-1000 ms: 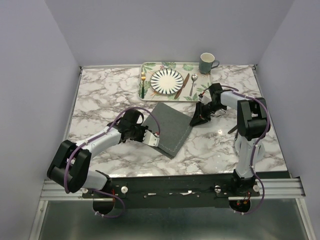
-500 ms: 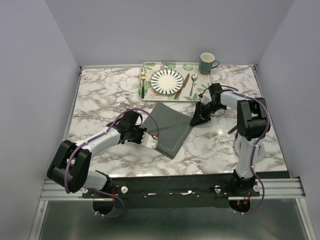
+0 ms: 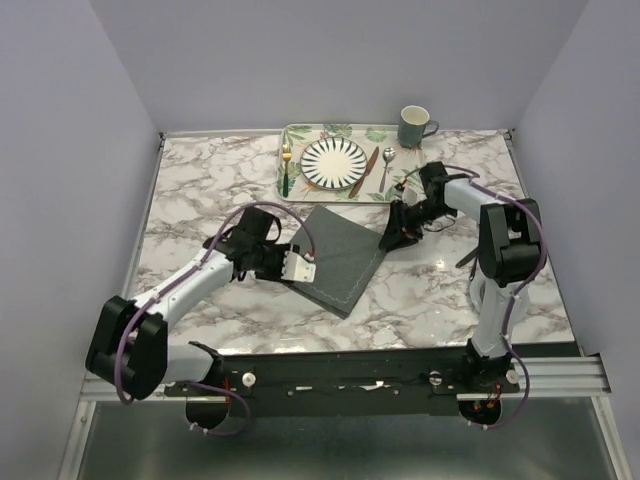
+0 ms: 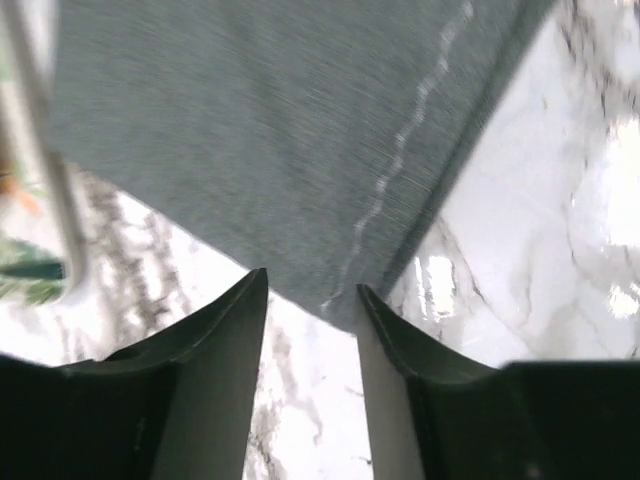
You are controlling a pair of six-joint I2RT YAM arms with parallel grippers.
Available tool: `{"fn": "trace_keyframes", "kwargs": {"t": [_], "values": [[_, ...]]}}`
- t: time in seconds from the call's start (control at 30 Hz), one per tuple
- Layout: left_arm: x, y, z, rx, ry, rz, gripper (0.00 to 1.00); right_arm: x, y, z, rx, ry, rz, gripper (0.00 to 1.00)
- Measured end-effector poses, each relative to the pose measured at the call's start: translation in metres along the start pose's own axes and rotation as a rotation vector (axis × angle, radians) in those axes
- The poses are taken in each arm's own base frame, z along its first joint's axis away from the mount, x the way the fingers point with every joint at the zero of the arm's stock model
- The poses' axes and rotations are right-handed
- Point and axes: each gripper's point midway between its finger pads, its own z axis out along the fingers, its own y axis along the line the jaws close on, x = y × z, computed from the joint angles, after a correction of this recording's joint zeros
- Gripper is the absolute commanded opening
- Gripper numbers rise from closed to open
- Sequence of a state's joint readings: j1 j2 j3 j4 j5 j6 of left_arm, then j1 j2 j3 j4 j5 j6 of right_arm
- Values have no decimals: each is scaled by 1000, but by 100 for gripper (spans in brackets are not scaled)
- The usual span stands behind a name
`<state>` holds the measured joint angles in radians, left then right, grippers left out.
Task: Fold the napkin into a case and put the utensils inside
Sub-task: Smooth out the square-folded napkin at the center of the board.
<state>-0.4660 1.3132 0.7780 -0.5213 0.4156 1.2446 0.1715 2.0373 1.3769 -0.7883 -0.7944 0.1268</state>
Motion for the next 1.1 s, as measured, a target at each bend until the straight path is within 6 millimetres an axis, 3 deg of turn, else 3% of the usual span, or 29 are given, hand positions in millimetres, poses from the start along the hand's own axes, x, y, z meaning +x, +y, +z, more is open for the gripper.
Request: {"fn": "trace_keyframes", "kwargs": {"t": [0.17,0.3,0.43,0.6,0.7,0.83,0.97,1.1], "values": [[-49,35,-47,-161,-145,-207,59,-16,50,-35,-89,-81,-171,55],[-61,51,-46,-171,-188,-438,49,-43,73,-45,-107,-140,-272,50],[-43,51,-10,-99,-107,-691,43,-57,64,-26,-83,-120,-288,46],[-13,21,17,-20,31,-864,40,-49,26,8,-4,-40,-252,44],[0,9,27,2,103,-919,39,-28,5,20,41,20,-223,42],[19,-4,41,40,195,-963,40,3,-8,28,45,84,-177,42],[20,12,51,42,212,-966,41,48,-10,27,42,146,-149,42],[19,33,60,38,204,-959,49,84,-5,27,26,205,-146,48]]}}
